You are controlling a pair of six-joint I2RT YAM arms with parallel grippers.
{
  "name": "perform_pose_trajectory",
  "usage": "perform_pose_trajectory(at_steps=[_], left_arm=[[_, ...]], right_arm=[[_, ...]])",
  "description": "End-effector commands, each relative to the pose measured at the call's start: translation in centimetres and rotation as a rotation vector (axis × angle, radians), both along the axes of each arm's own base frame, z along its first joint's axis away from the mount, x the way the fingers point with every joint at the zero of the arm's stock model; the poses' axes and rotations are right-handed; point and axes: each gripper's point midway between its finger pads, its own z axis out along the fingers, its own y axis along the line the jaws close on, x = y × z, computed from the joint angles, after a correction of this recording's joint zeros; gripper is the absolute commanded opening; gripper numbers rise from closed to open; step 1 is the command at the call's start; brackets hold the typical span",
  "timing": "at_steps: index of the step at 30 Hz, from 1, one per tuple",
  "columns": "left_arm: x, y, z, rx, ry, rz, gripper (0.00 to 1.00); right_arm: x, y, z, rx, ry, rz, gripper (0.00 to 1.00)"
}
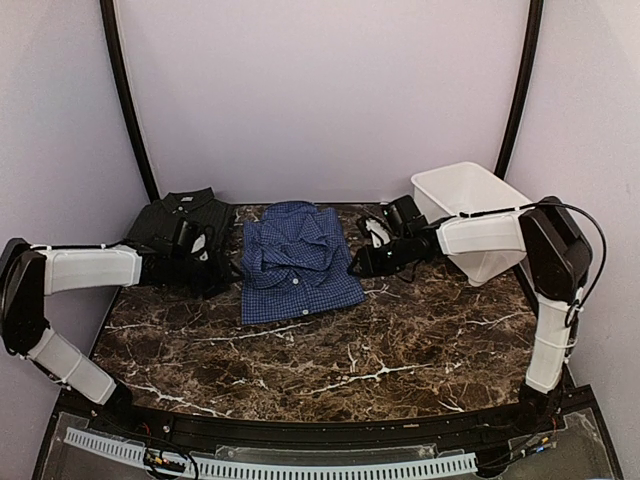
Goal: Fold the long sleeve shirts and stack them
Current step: Fold the rectangle-folded shirt at the center of the board.
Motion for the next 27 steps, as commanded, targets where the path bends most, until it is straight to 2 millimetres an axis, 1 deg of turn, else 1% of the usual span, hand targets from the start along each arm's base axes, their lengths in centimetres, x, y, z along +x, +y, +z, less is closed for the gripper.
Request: perform_pose_trajectory(at_steps=[1,3,9,16,20,27], left_arm=[[-2.4,0.1,-3.1,0.054,0.076,0.002,0.47],[-2.8,-0.1,-4.2,0.077,0.098,-0.008,0.46],[-3.2,-0.8,-6.2,0.102,0.139,-0.025,0.44],[-2.9,-1.3,-7.7,0.104,0.164,-0.032,0.39],[-2.7,-1.9,-7.5,0.088,0.160,-0.042,0.35],[-2.3,-2.4,-6.9,0.079,0.146,-0.053,0.27]], right_arm=[[-0.1,-0.1,-1.9,-0.048,0.002,0.011,0.39],[-0.3,-0.4,-2.4,-0.062,0.005,0.008,0.39],[-0.6,-0.4,-3.4,-0.066,0.021,0.008,0.39],[-0.6,0.1,-3.9,-0.053,0.033,0.019,0.38],[-0.6,0.2,-3.8,-0.050,0.034,0.020,0.37],[-0.9,0.6,-3.9,-0.037,0.045,0.028,0.30]])
